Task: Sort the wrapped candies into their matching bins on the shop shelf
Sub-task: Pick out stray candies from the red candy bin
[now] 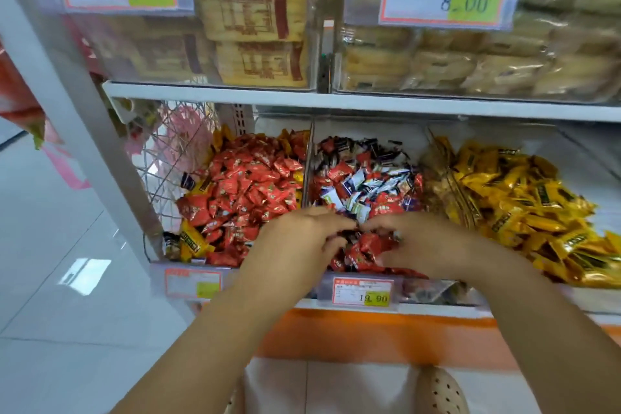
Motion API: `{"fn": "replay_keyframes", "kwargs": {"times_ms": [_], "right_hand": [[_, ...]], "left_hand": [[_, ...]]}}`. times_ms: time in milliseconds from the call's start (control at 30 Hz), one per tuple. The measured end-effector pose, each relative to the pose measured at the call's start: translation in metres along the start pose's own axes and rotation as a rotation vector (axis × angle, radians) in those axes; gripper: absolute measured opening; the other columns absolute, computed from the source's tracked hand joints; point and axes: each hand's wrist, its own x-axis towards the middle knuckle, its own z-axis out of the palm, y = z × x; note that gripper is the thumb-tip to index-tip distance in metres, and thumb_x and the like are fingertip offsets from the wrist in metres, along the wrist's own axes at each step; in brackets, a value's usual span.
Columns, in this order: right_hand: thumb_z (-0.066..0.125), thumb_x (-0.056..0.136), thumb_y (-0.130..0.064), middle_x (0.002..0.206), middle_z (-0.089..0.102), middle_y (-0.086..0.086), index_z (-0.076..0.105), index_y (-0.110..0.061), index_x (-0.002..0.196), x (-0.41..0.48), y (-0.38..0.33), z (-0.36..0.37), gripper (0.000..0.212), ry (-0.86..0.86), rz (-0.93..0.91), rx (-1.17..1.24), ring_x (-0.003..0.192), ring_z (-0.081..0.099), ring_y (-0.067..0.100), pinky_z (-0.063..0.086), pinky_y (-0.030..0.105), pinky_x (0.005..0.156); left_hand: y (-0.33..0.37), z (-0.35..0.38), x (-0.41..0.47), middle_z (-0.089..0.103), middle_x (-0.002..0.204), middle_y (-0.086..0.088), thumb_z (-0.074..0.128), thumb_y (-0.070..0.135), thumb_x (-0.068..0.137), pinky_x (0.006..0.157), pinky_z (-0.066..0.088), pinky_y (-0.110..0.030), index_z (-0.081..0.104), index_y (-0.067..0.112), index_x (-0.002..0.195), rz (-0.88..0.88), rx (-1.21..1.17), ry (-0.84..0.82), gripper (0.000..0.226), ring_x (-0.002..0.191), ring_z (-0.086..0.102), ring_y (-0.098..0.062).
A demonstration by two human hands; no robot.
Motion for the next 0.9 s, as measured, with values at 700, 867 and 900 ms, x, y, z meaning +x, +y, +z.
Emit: {"fn": "replay_keyframes", "kwargs": {"times_ms": [700,867,900], "right_hand": [[0.074,0.083,-0.021,0.111,0.058,-0.011,0.066,-0.027,0.113,0.000,0.028,0.001,0.032,0.386,-0.027,0.470,0.095,0.051,0.005,0.033,0.006,0.063],[0.066,0.089,-0.020,0.132,0.054,-0.004,0.060,-0.025,0.121,-0.009,0.029,-0.007,0.033,0.342,-0.030,0.528,0.119,0.047,0.009,0.032,0.018,0.084],[0.065,0.090,-0.019,0.134,0.053,-0.004,0.059,-0.026,0.121,-0.009,0.030,-0.007,0.033,0.333,-0.028,0.552,0.122,0.046,0.009,0.031,0.019,0.086]], "left_hand": [[0.018,0.045,0.047,0.034,0.123,-0.010,0.060,0.004,0.088,0.084,0.047,-0.036,0.052,0.013,0.125,-0.283,0.313,-0.557,0.039,0.108,0.044,-0.030],[0.016,0.042,0.047,0.054,0.117,-0.007,0.057,-0.004,0.086,0.085,0.044,-0.026,0.068,0.017,0.108,-0.260,0.159,-0.338,0.032,0.103,0.056,-0.025],[0.018,0.037,0.047,0.059,0.114,-0.004,0.056,-0.001,0.088,0.082,0.042,-0.020,0.069,0.015,0.106,-0.259,0.098,-0.264,0.027,0.103,0.057,-0.023]]}}
